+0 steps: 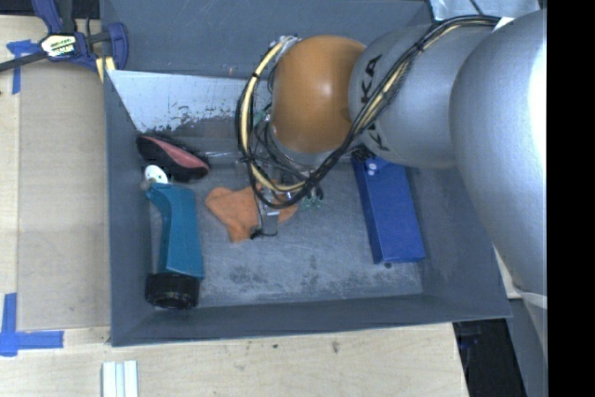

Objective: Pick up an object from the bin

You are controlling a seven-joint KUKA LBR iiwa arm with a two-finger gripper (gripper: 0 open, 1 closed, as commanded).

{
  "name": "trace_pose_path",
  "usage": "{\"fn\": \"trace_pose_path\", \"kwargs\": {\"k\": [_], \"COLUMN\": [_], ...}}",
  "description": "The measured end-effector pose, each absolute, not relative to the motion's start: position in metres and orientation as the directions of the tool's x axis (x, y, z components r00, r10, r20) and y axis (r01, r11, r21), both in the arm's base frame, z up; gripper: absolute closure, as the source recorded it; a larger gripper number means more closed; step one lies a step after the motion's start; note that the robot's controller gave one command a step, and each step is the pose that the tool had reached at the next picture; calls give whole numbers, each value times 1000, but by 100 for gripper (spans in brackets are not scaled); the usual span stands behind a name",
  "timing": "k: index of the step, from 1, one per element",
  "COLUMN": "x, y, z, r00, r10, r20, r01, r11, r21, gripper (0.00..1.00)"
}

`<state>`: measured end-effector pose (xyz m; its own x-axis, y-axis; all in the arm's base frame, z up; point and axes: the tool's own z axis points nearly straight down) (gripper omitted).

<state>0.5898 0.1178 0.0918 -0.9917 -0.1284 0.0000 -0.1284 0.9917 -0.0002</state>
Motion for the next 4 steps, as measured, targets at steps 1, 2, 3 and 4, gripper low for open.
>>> {"fn": "trace_pose_path", "kwargs": {"k": [1, 2, 3, 4], "x": [592, 590, 589, 589], "y": [122, 113, 113, 113], "z": [103, 70, 71, 71], "r00": [-993, -980, -993, -993], "r10": [-121, -201, -119, -119], "r20": [-7, -2, -1, -1], "r01": [-121, -201, -119, -119], "r11": [993, 980, 993, 993], "r21": [1, 0, 0, 0], "gripper": [0, 0, 100, 100]}}
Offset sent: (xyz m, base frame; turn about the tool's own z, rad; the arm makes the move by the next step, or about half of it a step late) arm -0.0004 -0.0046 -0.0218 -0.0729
